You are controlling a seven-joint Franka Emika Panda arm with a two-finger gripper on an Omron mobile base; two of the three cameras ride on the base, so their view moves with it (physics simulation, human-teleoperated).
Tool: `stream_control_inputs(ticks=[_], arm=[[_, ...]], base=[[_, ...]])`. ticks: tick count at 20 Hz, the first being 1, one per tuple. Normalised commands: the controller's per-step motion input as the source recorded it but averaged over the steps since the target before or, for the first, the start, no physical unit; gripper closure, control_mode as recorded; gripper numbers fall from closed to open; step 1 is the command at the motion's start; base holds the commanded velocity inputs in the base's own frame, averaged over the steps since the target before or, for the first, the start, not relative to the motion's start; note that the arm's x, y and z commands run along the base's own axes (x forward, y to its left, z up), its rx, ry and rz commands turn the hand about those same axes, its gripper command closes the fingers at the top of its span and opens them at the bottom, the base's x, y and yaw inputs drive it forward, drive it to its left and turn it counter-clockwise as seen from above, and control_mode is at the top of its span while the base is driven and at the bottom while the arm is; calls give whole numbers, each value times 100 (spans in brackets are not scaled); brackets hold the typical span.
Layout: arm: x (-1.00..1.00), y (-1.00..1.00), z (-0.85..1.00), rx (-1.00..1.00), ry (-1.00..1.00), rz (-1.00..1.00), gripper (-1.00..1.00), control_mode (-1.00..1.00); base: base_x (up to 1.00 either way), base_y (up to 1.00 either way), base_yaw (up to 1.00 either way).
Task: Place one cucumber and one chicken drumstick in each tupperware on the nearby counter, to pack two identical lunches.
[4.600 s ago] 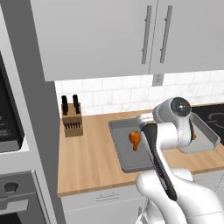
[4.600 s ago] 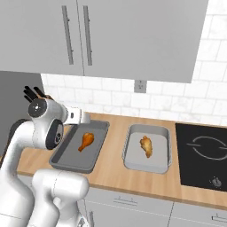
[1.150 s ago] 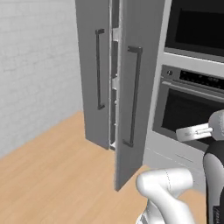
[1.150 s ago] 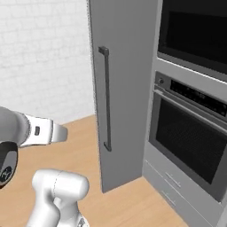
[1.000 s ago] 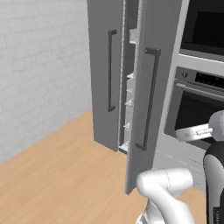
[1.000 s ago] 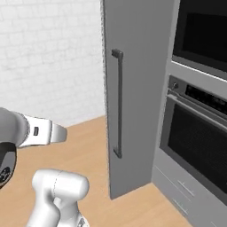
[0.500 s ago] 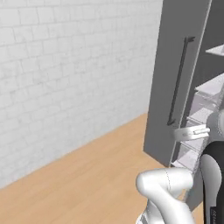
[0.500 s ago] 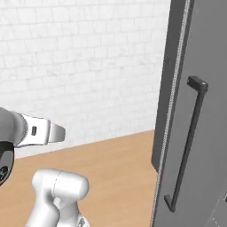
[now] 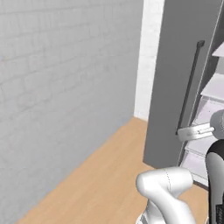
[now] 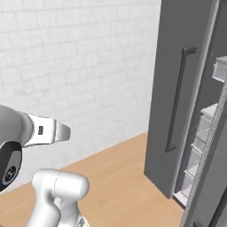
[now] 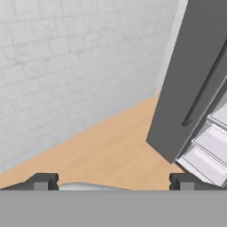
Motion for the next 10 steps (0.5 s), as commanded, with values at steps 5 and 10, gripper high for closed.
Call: stream_control_inputs(ticks=[5,10], arm=[[0,0,0,0,0,0,-100,100],[0,0,0,0,0,0,-100,100]], base=[[72,62,-81],[68,27,-76]])
